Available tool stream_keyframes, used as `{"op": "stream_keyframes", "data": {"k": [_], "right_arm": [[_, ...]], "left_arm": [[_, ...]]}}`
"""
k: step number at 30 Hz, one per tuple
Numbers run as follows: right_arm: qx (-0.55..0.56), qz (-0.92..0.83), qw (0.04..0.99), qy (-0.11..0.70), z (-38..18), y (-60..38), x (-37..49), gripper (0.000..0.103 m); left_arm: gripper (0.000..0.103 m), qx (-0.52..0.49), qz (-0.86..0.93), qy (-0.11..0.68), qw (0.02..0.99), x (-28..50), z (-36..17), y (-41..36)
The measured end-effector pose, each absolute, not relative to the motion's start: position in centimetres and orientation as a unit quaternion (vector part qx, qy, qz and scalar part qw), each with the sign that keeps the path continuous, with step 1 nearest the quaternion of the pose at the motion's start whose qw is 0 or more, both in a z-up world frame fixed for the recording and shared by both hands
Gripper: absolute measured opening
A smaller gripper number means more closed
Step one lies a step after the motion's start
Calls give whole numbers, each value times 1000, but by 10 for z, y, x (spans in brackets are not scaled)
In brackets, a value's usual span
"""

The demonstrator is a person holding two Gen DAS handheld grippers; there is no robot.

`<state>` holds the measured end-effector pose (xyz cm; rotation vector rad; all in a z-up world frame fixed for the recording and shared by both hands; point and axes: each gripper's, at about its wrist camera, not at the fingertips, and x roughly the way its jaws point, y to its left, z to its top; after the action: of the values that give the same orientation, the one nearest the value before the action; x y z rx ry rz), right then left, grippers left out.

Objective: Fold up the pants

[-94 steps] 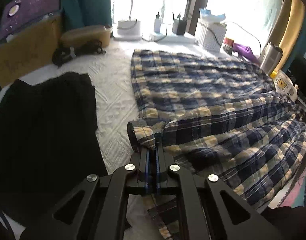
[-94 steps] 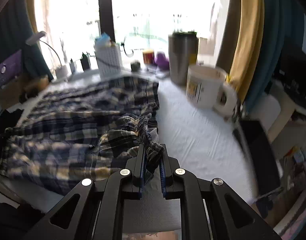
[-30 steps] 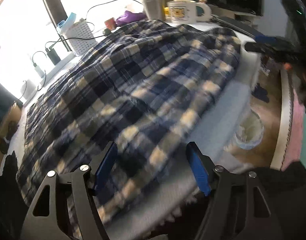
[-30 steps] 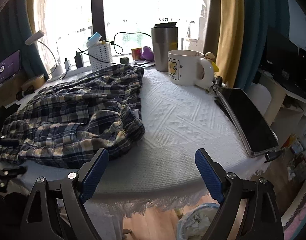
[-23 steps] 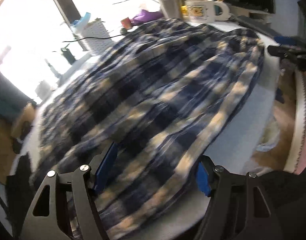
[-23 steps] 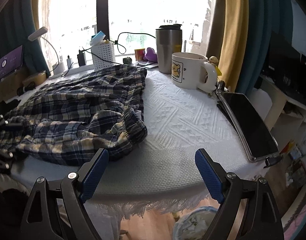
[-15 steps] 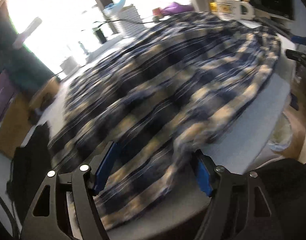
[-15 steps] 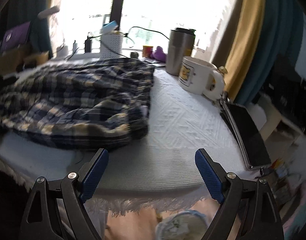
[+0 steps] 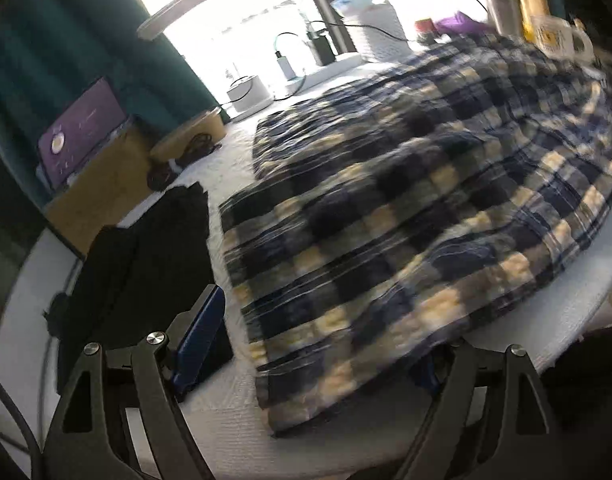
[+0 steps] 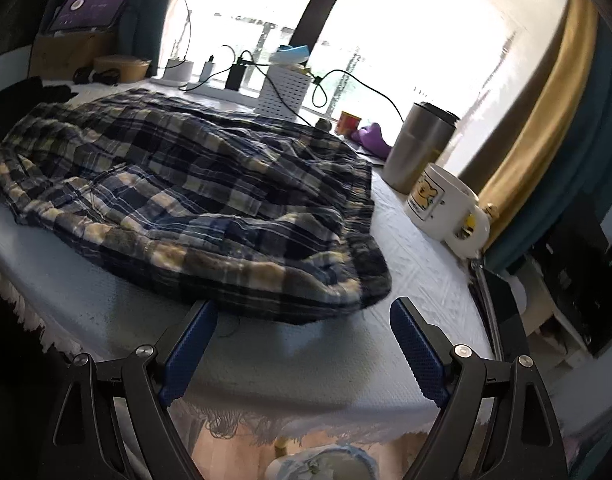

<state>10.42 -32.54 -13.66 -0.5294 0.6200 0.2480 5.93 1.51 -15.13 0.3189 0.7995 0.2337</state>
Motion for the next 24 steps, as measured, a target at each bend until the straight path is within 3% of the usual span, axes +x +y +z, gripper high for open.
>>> {"op": "stream_keyframes", "data": {"k": [2, 7, 9, 12, 19, 22, 24], "right_arm": [[-264, 121, 911, 294, -138, -322, 108, 89], [-284, 141, 910, 266, -133, -310, 109, 89], [-293, 148, 910, 253, -132, -305, 105, 89], [-307, 161, 901, 262, -140, -298, 108, 89], [-220, 197, 907, 299, -148, -315, 127, 81], [-212, 215, 903, 305, -148, -317, 124, 71], [-228, 221, 897, 307, -145, -317, 119, 71]], "left_arm": [[78, 127, 94, 383, 910, 57, -151, 25], [24, 79, 41, 386, 918, 55, -152, 24], [11, 68, 23, 389, 919, 54, -153, 21], [4, 57, 12, 391, 919, 52, -153, 19], [2, 13, -13, 374, 927, 41, -138, 33], [2, 7, -19, 365, 931, 38, -130, 35], [2, -1, -26, 358, 933, 35, -123, 36]]}}
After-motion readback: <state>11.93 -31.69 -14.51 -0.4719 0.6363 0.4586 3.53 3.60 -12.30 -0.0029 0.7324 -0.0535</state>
